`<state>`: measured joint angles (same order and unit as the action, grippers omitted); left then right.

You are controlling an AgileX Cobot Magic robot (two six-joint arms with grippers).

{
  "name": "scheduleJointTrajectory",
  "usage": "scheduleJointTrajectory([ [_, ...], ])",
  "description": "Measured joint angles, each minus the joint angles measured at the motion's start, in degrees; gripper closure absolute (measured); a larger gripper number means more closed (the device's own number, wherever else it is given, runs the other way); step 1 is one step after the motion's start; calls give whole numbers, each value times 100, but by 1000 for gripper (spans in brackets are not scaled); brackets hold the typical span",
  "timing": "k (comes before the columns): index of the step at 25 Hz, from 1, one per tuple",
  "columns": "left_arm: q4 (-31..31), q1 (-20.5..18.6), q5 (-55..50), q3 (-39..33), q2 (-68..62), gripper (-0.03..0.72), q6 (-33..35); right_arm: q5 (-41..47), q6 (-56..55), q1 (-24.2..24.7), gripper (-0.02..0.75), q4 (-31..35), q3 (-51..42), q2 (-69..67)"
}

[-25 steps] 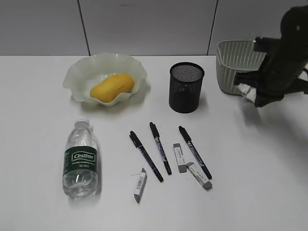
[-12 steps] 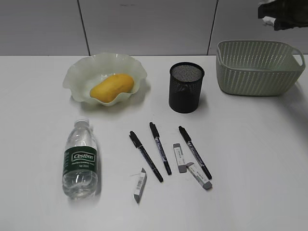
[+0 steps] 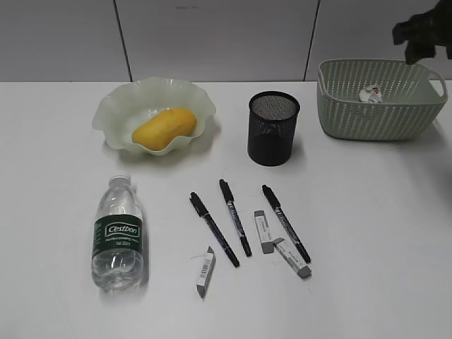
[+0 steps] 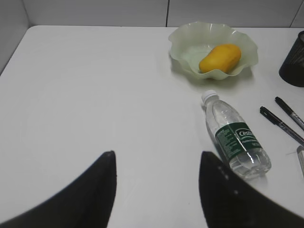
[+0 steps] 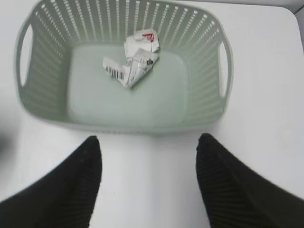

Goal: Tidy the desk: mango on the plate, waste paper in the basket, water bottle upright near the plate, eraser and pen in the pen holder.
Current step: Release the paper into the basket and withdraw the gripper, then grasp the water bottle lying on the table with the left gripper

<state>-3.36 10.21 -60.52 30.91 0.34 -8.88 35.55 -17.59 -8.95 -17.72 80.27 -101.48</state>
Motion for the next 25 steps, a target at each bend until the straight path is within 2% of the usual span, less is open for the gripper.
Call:
scheduleJointTrajectory([
  [3,0,0,0,0,0,273,0,96,123,-194,307,7,-1144,1176],
  [6,0,0,0,0,0,273,0,627,206,-628,325,232,-2226,2598],
  [9,0,0,0,0,0,273,0,1238,277,-1106,308,611,-3171,3925],
  [11,0,0,0,0,0,273,0,1576,349,-1343,252,953,-3619,4771],
  [13,0,0,0,0,0,273,0,1949,400,-1453,168,1254,-3987,5758],
  [16,24,0,5,0,0,273,0,2451,616,-1477,108,1506,-4322,6897],
  [21,116,0,98,42,-449,273,240,2792,854,-1484,134,1537,-4680,8586],
  [25,546,0,1008,195,-1409,274,683,2656,922,-1484,158,1485,-4991,9358],
])
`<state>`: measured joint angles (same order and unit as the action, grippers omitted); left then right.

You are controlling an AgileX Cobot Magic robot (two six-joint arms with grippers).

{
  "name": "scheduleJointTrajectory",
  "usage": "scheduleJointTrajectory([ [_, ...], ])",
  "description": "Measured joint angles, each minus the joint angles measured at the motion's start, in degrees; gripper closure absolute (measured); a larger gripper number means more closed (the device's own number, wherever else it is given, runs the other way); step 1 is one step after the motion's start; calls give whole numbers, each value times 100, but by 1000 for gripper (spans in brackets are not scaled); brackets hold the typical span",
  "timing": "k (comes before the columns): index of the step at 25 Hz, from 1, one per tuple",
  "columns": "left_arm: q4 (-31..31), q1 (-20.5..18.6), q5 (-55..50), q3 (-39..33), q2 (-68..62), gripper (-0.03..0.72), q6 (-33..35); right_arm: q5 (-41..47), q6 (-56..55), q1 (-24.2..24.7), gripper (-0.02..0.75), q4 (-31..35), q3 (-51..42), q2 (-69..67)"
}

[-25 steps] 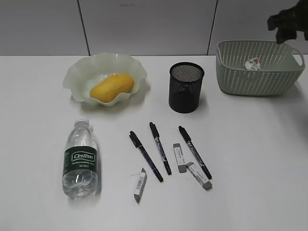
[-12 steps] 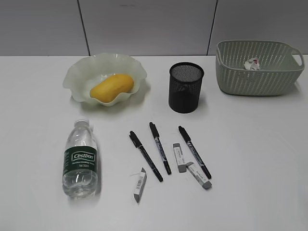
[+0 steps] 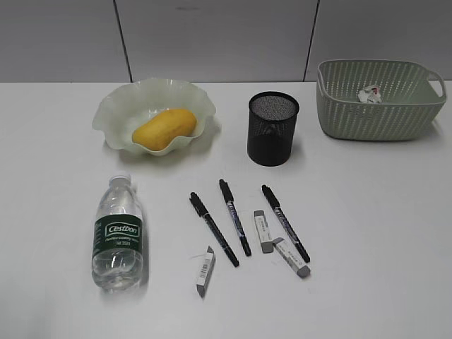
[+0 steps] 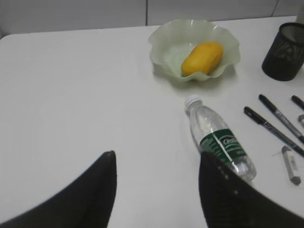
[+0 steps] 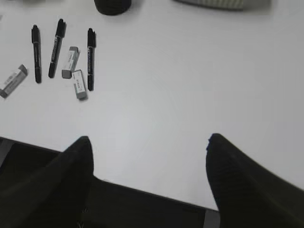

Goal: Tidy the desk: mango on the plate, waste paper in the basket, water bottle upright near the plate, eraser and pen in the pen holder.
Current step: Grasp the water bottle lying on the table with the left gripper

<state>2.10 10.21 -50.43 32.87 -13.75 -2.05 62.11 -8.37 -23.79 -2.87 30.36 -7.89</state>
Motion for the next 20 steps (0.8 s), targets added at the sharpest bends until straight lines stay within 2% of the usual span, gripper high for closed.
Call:
scheduleJointTrajectory([
  [6,583,114,1200,40,-2119,320,633,-170,20,0,162,-89,-71,179],
  [10,531,592,1581,384,-3765,335,717,-208,31,0,165,-113,-71,179],
  [13,189,1035,1593,921,-4935,331,570,-220,31,0,165,-119,-71,179],
  [15,-27,1198,1559,1353,-5646,291,294,-226,31,0,165,-123,-71,179],
  [20,-81,1245,1024,2469,-7301,62,-419,-220,37,0,165,-134,-71,179],
])
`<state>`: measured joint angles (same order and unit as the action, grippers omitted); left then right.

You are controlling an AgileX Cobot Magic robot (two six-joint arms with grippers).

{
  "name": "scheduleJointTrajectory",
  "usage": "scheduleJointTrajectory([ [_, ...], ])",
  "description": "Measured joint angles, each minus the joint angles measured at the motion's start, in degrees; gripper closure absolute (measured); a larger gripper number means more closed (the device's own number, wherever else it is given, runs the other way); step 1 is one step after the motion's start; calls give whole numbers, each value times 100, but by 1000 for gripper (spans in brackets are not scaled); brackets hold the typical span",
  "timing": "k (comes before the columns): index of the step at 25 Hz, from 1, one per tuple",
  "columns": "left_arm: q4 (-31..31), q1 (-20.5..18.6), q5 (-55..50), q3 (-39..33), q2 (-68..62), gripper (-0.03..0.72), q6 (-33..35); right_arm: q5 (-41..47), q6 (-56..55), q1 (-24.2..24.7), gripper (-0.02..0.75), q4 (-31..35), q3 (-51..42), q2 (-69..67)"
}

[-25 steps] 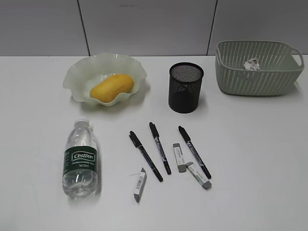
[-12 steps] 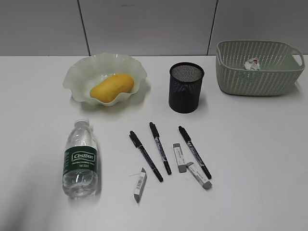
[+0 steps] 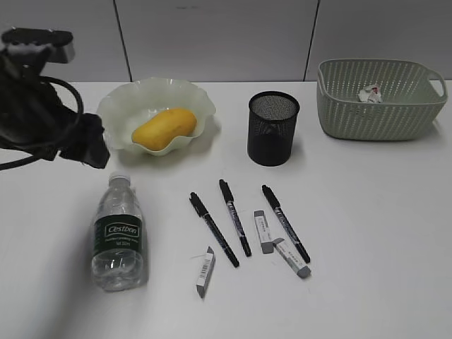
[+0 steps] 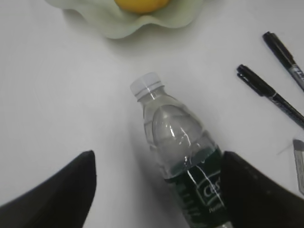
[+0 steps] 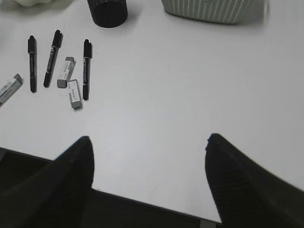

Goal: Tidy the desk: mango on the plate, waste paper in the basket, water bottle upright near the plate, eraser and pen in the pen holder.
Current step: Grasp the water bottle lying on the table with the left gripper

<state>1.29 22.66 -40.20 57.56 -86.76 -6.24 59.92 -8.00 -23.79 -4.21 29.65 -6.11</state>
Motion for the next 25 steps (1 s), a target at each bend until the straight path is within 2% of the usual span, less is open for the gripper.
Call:
scheduleJointTrajectory([
  [4,-129,0,-291,520,-944,25,-908,0,0,0,165,0,0,0],
  [8,-129,0,-286,618,-1438,23,-1630,-6,0,0,165,0,0,0],
  [12,15,0,-96,631,-1732,29,-1971,-6,0,0,165,0,0,0],
  [19,329,50,254,636,-2180,59,-2037,-6,6,0,165,0,0,0],
  [21,356,56,300,636,-2290,102,-2042,-6,6,0,165,0,0,0],
  [25,301,56,313,636,-2337,270,-2042,-6,6,0,167,0,0,0],
])
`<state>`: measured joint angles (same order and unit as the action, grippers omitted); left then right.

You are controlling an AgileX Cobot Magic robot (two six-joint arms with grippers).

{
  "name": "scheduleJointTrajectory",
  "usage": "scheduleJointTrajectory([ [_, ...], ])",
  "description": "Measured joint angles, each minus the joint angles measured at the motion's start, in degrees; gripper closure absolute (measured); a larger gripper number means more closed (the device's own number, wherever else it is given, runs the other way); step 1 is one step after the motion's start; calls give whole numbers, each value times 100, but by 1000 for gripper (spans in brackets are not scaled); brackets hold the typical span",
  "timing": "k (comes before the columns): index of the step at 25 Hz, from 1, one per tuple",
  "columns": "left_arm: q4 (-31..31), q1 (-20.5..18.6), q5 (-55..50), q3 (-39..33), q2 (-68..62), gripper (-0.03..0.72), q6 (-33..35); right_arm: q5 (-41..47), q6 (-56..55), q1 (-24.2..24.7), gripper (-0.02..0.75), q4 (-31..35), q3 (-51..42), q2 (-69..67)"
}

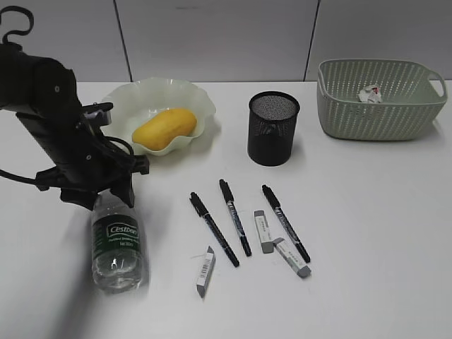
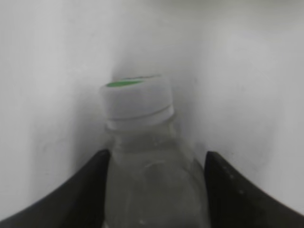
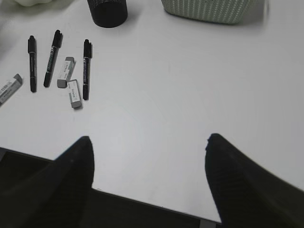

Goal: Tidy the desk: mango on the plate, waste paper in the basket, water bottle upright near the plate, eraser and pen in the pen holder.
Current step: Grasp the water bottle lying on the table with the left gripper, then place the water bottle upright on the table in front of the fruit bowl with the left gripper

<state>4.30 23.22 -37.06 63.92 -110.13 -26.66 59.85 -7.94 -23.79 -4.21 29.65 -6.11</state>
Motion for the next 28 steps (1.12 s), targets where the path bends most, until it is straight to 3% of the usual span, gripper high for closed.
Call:
scheduleJointTrajectory([
  [7,-623,0,505,-472,865,287,0,0,0,0,237,-8,0,0],
  [11,-1315,0,2238,-1338,2139,297,0,0,0,0,254,-21,0,0],
  [15,-2750,-20,4489,-2119,2746,300,52,0,0,0,260,-21,0,0],
  [17,-3102,-25,4882,-2229,2700,300,161,0,0,0,260,-26,0,0],
  [24,-3388,-47,5368,-2304,1996,302,1397,0,-5,0,274,-26,0,0],
  [28,-3394,-47,5635,-2304,1693,305,1641,0,-5,0,288,-26,0,0],
])
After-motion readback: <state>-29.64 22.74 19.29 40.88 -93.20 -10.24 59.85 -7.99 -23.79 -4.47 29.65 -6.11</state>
